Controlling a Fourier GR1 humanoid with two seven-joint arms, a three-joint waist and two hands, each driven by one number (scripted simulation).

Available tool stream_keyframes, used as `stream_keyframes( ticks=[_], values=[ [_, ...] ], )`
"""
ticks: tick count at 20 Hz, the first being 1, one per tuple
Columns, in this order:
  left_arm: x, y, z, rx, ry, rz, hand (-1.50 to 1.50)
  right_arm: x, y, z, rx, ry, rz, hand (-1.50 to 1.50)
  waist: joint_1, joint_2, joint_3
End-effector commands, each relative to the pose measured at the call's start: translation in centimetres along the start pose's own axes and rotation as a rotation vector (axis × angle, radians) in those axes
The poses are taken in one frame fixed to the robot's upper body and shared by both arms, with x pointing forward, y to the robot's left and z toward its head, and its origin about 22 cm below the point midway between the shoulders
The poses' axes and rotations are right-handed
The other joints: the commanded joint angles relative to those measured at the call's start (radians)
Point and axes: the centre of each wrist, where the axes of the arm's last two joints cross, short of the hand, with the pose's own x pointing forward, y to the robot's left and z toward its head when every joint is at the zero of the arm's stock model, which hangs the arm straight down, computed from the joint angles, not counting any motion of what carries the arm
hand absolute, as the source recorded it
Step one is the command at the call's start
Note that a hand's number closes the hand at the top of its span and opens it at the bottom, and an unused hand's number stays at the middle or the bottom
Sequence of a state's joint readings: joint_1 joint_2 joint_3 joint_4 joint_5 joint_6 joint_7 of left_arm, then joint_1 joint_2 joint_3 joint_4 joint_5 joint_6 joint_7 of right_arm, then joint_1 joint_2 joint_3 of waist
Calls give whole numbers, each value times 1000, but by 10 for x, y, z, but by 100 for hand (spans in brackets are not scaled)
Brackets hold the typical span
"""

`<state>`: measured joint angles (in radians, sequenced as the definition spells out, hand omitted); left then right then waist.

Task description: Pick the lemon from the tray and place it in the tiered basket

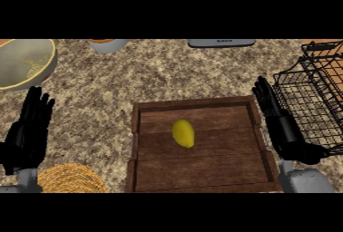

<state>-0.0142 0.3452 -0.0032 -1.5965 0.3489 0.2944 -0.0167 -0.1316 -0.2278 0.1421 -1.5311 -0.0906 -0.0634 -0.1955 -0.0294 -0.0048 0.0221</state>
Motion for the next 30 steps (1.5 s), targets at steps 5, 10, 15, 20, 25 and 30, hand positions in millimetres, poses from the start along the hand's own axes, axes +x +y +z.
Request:
stream_keyframes(
  ticks=[5, 10, 15, 20, 25, 30],
  values=[
    [-59, -14, 30, -64, 203, -198, 0, 72, 1, -49, -222, -164, 151, 150, 21, 5, -25],
    [-82, -15, 59, -86, 303, -221, 0, 20, -9, -14, -817, 140, 43, -150, -9, 2, -24],
    [-87, -37, 50, -111, 269, -221, 0, 56, 43, 19, -765, 16, 34, -150, 21, 2, -23],
    [-83, -53, 48, -104, 287, -230, 0, 67, 52, 44, -513, 237, 218, -150, 7, -1, -27],
    [-85, -43, 56, -115, 291, -243, 0, 76, 45, 44, -286, 460, 458, -150, 28, 0, -31],
    [-84, -34, 52, -138, 290, -240, 0, 102, 59, 36, -211, 589, 713, -150, 39, -1, -31]
  ],
)
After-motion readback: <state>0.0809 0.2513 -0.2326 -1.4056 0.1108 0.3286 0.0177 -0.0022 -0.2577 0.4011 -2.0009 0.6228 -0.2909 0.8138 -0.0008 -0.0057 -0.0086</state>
